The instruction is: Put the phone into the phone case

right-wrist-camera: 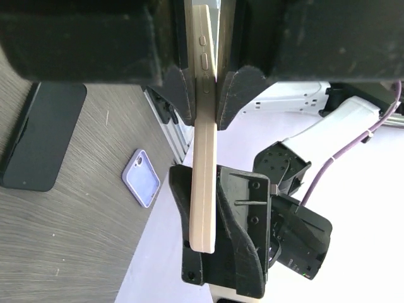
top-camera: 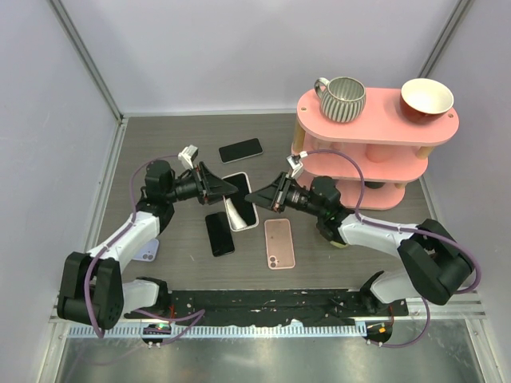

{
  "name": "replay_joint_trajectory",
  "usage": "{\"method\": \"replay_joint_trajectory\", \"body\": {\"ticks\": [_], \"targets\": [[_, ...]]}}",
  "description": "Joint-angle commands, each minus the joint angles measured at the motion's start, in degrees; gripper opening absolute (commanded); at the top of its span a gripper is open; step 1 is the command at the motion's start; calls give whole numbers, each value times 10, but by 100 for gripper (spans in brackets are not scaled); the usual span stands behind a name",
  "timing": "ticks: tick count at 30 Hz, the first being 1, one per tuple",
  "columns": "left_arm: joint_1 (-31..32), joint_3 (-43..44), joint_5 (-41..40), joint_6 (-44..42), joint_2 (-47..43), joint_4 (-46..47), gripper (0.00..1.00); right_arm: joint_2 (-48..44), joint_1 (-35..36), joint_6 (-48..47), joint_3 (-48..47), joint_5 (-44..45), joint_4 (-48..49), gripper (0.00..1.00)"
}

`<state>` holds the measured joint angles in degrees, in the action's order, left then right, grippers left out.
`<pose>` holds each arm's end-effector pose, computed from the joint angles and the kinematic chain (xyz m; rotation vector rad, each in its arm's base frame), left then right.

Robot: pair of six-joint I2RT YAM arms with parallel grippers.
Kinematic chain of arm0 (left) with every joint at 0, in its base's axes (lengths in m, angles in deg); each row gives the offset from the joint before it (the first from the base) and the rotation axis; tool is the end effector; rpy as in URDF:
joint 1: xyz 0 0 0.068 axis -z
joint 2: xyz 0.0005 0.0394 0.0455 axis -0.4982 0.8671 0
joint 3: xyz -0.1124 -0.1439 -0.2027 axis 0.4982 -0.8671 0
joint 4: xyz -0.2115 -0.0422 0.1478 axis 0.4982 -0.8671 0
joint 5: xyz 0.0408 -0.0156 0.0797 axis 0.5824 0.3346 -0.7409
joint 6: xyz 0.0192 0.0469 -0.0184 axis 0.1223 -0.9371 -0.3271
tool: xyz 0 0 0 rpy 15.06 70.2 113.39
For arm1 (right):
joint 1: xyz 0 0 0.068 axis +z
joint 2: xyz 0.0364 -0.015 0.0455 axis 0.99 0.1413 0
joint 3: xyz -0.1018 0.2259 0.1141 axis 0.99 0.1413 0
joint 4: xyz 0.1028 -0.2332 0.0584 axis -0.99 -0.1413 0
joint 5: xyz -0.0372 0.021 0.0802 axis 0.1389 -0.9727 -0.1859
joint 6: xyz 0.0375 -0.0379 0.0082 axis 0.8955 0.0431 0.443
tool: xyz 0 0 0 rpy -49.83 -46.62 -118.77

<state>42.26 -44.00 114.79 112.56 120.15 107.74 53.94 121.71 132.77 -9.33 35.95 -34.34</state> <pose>0.2466 -0.0835 0.2519 -0.2465 2.1202 -1.7721 0.2149 0.2005 0.2429 -0.0099 1.8916 1.7473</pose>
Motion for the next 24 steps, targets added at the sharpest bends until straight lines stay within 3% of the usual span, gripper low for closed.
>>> {"method": "replay_joint_trajectory", "body": {"ticks": [1, 2, 3, 6, 7, 12, 19, 22, 23, 24], "targets": [[4, 0, 39, 65, 1, 123, 25, -11, 0, 18, -9, -18, 76, 11], [4, 0, 38, 63, 1, 123, 22, -14, 0, 11, -11, -18, 66, 15], [4, 0, 39, 62, -1, 121, 20, -17, 0, 6, -12, -22, 57, 28], [4, 1, 35, 61, -3, 120, 6, -28, 0, -5, -9, -43, 32, 46], [4, 3, 34, 62, -4, 119, 0, -29, 0, -6, -7, -52, 33, 48], [4, 11, 25, 63, -7, 121, 0, -39, 2, -3, 37, -80, 62, 54], [5, 15, 22, 67, 3, 129, 0, -40, 6, -3, 70, -100, 101, 48], [4, 15, 22, 63, 8, 129, 0, -36, 7, 1, 72, -100, 115, 31], [4, 15, 22, 60, 8, 129, 0, -35, 7, 6, 74, -99, 120, 16], [4, 18, 21, 45, 8, 115, 0, -34, 7, 10, 75, -99, 124, 10]]}}
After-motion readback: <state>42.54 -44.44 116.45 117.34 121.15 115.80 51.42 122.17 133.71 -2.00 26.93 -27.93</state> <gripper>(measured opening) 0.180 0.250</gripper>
